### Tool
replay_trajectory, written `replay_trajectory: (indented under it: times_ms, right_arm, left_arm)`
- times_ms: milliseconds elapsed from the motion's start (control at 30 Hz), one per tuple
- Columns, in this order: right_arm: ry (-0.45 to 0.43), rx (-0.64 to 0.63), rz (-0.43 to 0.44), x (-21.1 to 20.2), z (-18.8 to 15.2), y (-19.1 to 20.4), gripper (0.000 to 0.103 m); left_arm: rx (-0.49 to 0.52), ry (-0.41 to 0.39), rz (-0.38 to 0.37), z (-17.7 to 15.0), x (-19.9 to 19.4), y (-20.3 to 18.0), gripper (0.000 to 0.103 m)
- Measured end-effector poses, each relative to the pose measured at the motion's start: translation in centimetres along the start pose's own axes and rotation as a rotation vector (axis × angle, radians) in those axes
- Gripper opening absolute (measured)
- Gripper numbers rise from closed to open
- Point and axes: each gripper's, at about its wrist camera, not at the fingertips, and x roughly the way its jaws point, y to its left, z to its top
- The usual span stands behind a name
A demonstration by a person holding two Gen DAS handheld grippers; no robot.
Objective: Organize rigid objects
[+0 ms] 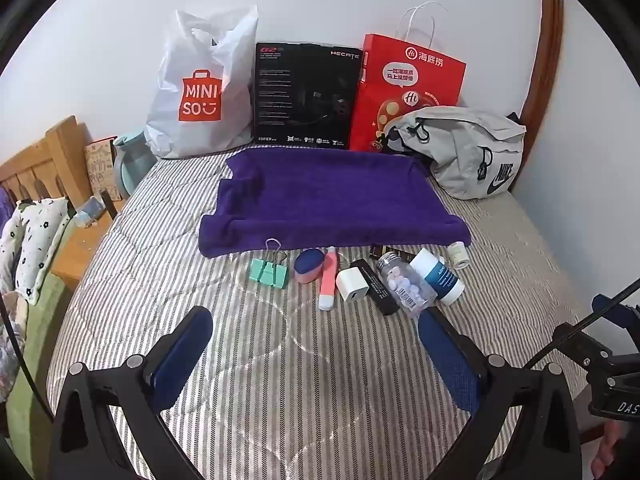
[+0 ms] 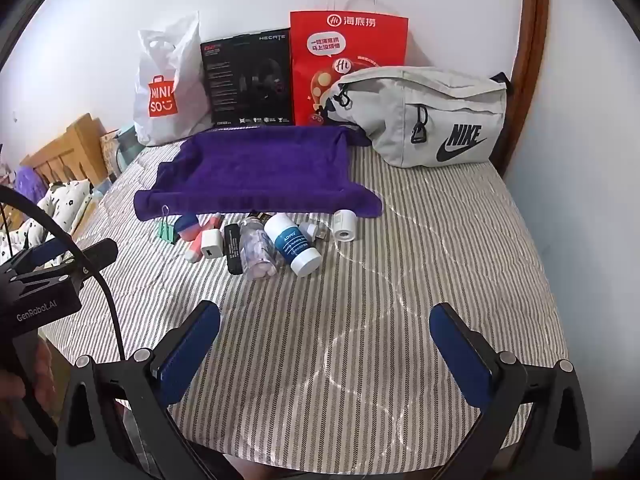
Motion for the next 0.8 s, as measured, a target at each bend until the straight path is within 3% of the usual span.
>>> replay_trajectory:
  times_ms: [800]
  right_arm:
    - [-0.003, 0.006, 0.003, 0.01, -0.26, 0.09, 0.103]
  left_arm:
    - [0.005, 0.025, -0.001, -0.63, 0.83, 0.28, 0.103]
